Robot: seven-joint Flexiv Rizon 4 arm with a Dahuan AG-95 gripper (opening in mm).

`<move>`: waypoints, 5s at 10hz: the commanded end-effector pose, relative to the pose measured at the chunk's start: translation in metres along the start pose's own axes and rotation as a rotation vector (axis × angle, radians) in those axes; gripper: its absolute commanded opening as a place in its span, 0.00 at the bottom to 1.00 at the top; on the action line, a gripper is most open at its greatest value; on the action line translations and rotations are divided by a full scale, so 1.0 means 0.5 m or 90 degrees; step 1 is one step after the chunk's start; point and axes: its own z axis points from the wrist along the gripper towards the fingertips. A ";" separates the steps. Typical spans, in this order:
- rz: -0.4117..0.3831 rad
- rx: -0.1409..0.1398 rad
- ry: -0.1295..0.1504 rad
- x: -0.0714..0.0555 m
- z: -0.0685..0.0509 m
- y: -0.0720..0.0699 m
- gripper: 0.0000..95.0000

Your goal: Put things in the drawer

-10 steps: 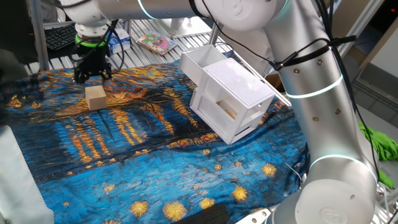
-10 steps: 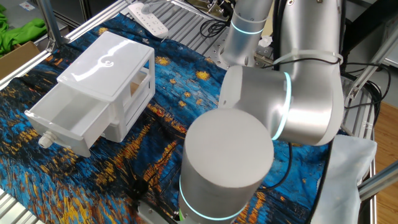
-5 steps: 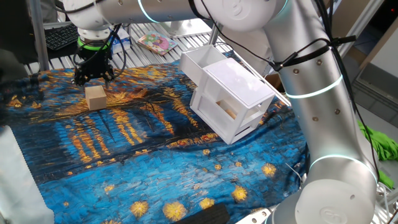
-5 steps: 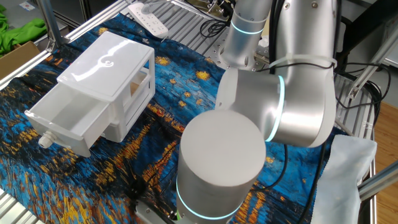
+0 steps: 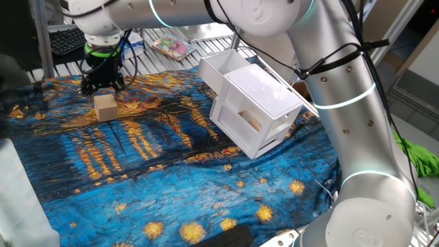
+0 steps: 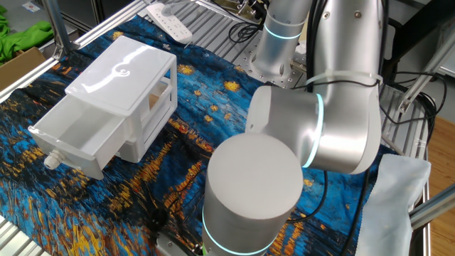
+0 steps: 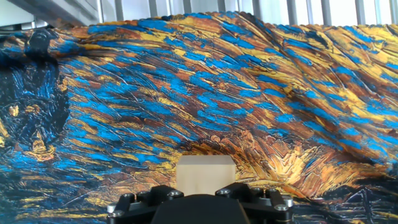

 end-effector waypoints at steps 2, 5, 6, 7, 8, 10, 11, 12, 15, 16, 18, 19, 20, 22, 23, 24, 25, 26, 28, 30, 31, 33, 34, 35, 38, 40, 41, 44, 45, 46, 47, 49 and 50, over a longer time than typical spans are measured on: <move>0.011 -0.001 -0.001 0.000 0.007 0.000 0.60; 0.017 -0.002 -0.002 0.000 0.011 0.000 0.60; 0.018 -0.002 -0.002 0.000 0.011 0.000 0.60; 0.017 -0.005 -0.002 0.000 0.011 0.000 0.40; 0.014 -0.007 -0.001 0.000 0.011 0.000 0.40; -0.009 -0.005 -0.008 -0.001 0.011 -0.001 0.00; -0.010 -0.005 -0.010 -0.001 0.011 -0.001 0.00; -0.015 -0.003 -0.010 -0.001 0.009 -0.001 0.00; -0.049 -0.004 -0.008 0.001 -0.012 -0.005 0.00; -0.054 -0.004 -0.008 0.002 -0.020 -0.006 0.00; -0.063 -0.005 -0.008 0.003 -0.049 -0.013 0.00; -0.067 -0.006 -0.008 0.003 -0.062 -0.017 0.00; -0.073 -0.008 -0.008 0.001 -0.077 -0.022 0.00; -0.077 -0.017 -0.008 0.002 -0.110 -0.036 0.00; -0.080 -0.019 -0.011 0.004 -0.129 -0.044 0.00; -0.082 -0.023 -0.010 0.006 -0.149 -0.054 0.00; -0.086 -0.023 -0.010 0.006 -0.156 -0.059 0.00; -0.090 -0.029 -0.010 0.009 -0.172 -0.069 0.00; -0.103 -0.028 -0.012 0.014 -0.208 -0.095 0.00; -0.109 -0.028 -0.015 0.019 -0.232 -0.115 0.00; -0.111 -0.029 -0.016 0.020 -0.239 -0.121 0.00; -0.124 -0.028 -0.023 0.025 -0.268 -0.153 0.00; -0.130 -0.027 -0.027 0.028 -0.277 -0.163 0.00; -0.139 -0.026 -0.030 0.032 -0.291 -0.180 0.00; -0.159 -0.025 -0.030 0.025 -0.319 -0.211 0.00; -0.163 -0.018 -0.043 0.027 -0.331 -0.219 0.00; -0.162 -0.019 -0.043 0.029 -0.333 -0.218 0.00; -0.162 -0.017 -0.038 0.030 -0.334 -0.218 0.00; -0.161 -0.017 -0.035 0.030 -0.334 -0.218 0.00; -0.163 -0.015 -0.031 0.030 -0.334 -0.218 0.00; -0.156 -0.012 -0.028 0.030 -0.334 -0.218 0.00; -0.135 -0.012 -0.025 0.030 -0.334 -0.218 0.00; -0.122 -0.012 -0.025 0.030 -0.334 -0.218 0.00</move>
